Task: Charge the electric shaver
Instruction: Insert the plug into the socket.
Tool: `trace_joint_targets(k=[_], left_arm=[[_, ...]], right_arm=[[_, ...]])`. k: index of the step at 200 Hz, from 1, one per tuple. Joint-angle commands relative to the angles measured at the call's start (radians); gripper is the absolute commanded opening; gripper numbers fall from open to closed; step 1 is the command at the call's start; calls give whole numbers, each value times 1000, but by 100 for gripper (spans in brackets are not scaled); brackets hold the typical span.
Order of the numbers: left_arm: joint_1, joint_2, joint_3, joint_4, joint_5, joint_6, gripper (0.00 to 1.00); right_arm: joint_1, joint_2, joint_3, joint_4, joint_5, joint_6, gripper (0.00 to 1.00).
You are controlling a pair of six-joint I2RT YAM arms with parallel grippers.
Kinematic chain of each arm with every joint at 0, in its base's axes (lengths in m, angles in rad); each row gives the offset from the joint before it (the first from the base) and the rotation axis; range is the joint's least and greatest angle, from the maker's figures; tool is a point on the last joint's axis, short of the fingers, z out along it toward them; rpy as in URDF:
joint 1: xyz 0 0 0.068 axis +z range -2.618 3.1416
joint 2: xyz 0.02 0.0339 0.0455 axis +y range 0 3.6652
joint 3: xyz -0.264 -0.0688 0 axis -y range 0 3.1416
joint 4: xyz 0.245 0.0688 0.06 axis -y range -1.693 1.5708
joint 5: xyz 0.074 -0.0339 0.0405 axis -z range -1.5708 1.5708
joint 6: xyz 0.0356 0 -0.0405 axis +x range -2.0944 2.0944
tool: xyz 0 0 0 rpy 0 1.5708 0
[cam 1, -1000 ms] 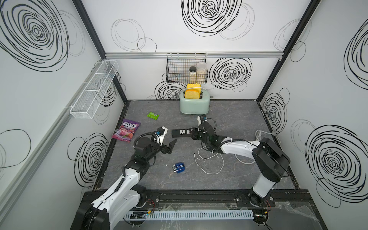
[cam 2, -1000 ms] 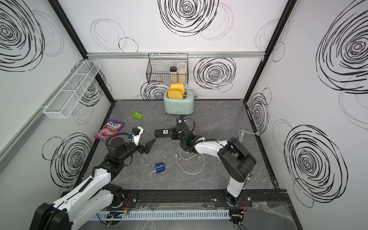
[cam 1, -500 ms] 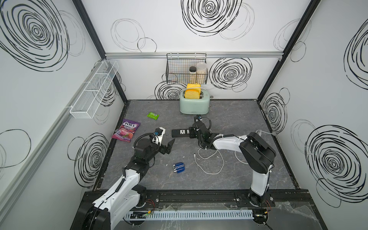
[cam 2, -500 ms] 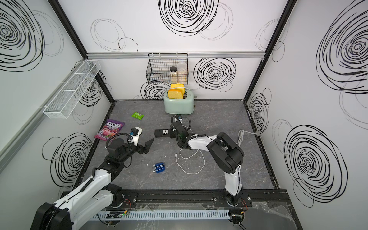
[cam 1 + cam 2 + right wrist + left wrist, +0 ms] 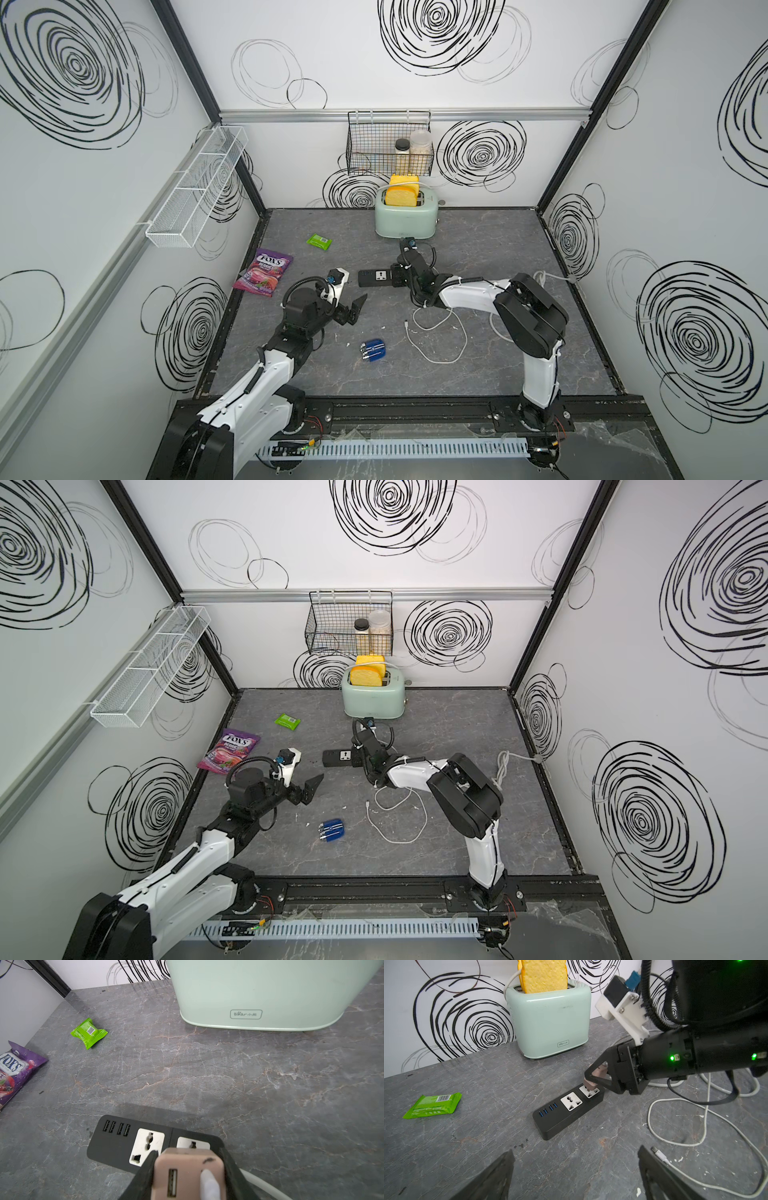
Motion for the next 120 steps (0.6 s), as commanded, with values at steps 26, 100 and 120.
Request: trace_joint_targets(k=[26,100,120], left_arm=[[0,4,28,22,15,13,97],[-1,10,31,20,12,11,97],[0,10,32,21,11,11,97]], right_arm=[[6,21,18,-102,23,-10,0],[26,-9,-31,-80,31,-18,0],[32,-17,-39,-77,35,-21,0]])
